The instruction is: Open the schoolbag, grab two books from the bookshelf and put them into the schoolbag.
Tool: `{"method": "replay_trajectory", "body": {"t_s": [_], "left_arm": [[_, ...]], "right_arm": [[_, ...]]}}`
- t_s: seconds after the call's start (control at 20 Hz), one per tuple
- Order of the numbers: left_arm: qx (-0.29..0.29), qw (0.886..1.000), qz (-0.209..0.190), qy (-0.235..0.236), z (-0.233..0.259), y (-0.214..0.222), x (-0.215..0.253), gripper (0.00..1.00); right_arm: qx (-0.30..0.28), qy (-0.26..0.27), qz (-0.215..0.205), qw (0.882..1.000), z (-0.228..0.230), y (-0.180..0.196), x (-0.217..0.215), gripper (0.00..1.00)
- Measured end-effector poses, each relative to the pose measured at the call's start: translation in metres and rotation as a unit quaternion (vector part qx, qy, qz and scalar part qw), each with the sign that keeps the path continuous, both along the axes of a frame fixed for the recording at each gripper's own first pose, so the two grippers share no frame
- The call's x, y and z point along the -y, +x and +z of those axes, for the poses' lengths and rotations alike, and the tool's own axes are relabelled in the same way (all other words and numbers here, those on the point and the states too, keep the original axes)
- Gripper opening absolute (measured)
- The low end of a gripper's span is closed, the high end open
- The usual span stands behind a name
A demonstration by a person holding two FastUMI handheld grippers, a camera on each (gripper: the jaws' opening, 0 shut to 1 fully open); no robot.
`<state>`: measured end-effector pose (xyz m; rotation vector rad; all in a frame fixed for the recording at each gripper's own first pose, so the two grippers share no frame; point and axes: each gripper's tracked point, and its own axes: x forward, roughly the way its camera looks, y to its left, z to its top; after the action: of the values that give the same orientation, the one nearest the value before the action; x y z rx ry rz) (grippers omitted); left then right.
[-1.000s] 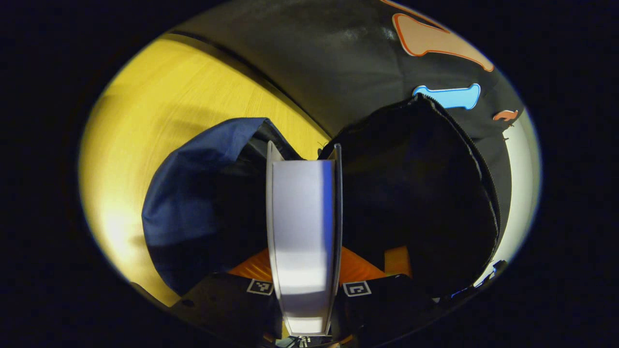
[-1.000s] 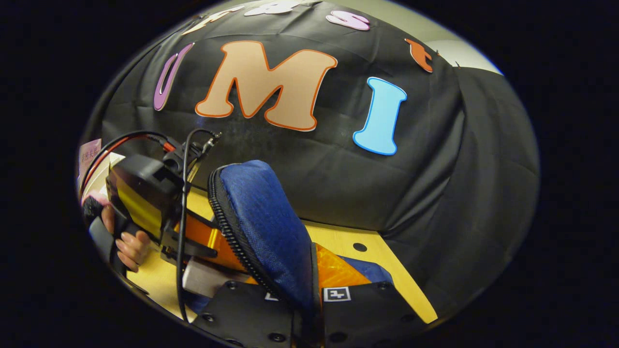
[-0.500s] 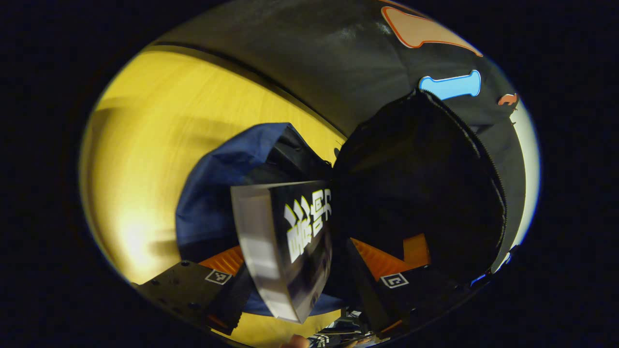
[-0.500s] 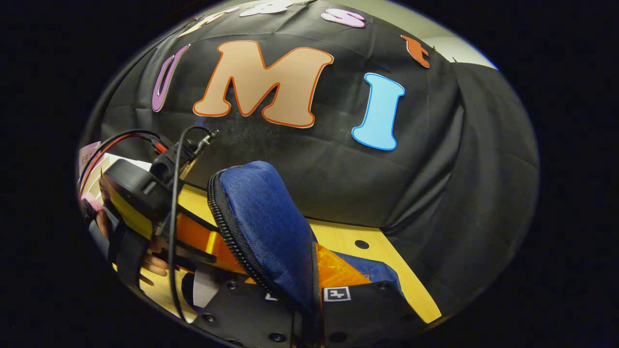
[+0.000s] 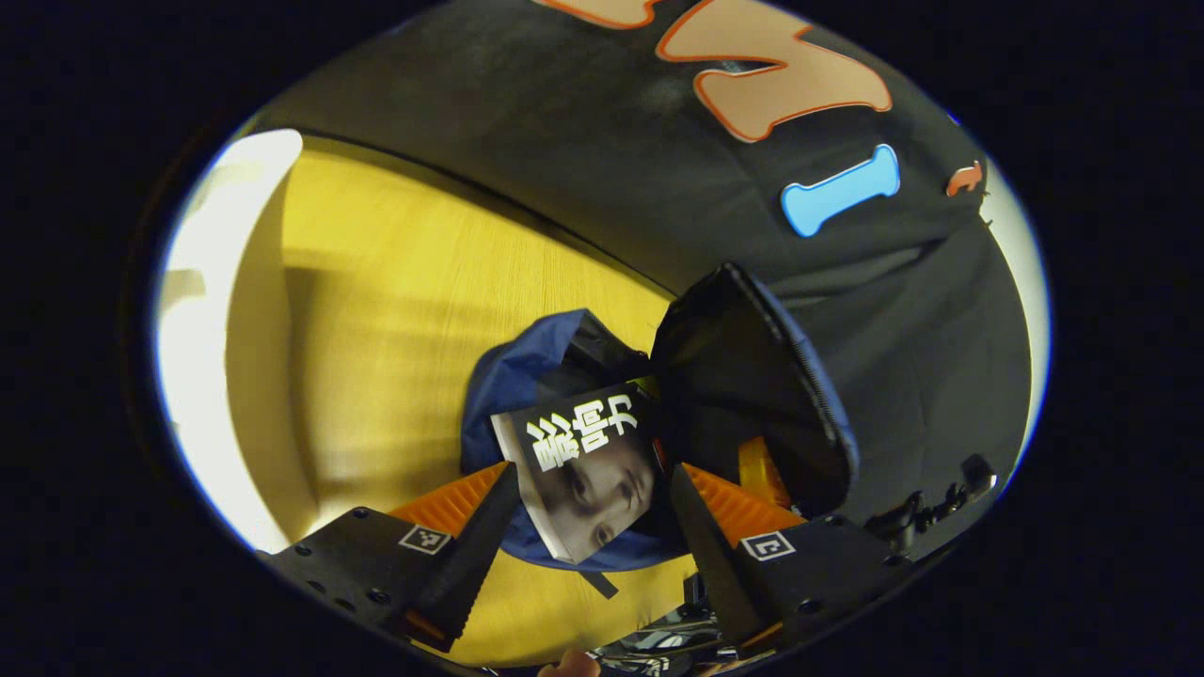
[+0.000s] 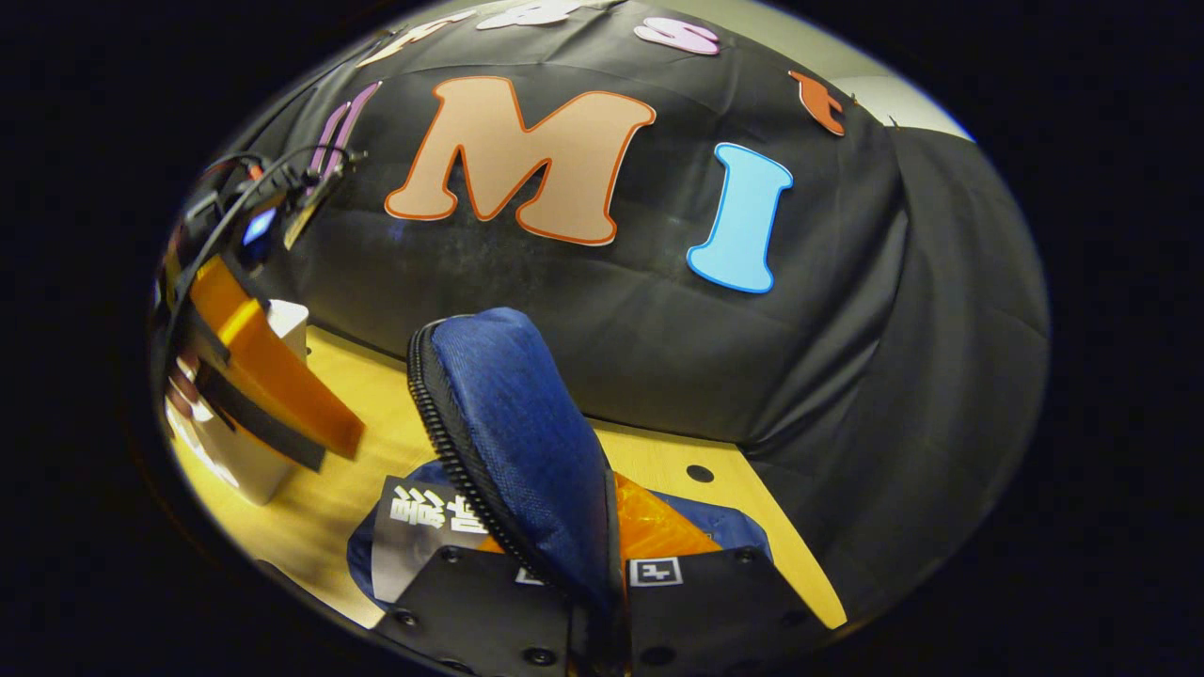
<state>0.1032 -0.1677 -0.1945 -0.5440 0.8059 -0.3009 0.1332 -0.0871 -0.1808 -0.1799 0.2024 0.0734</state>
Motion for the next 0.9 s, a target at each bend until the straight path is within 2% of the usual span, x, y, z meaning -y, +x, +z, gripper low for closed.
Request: {"method": "replay_trajectory", "body": {"t_s": [0.05,0.15,0.45,0.65,0.9], "left_arm": [[0.011,1.000,0.003,0.004,0.014,-0.006,-0.006,0.92],[0.028,1.000,0.012,0.007,0.041,-0.016,-0.018,0.96],[0.056,0.995,0.073,0.036,0.105,-0.046,-0.096,0.95],[0.065,0.985,0.125,0.098,0.135,-0.072,-0.171,0.95],[0.044,0.965,0.193,0.172,0.160,-0.111,-0.264,0.95]], "right_arm": [[0.002,-0.009,0.001,1.000,0.000,-0.003,0.000,0.07],[0.004,-0.023,0.003,1.000,-0.001,-0.006,-0.001,0.07],[0.005,-0.040,0.001,0.999,-0.004,-0.012,-0.004,0.07],[0.004,-0.044,-0.003,0.999,-0.004,-0.012,-0.005,0.07],[0.000,-0.047,-0.002,0.999,-0.006,-0.012,-0.006,0.07]]}}
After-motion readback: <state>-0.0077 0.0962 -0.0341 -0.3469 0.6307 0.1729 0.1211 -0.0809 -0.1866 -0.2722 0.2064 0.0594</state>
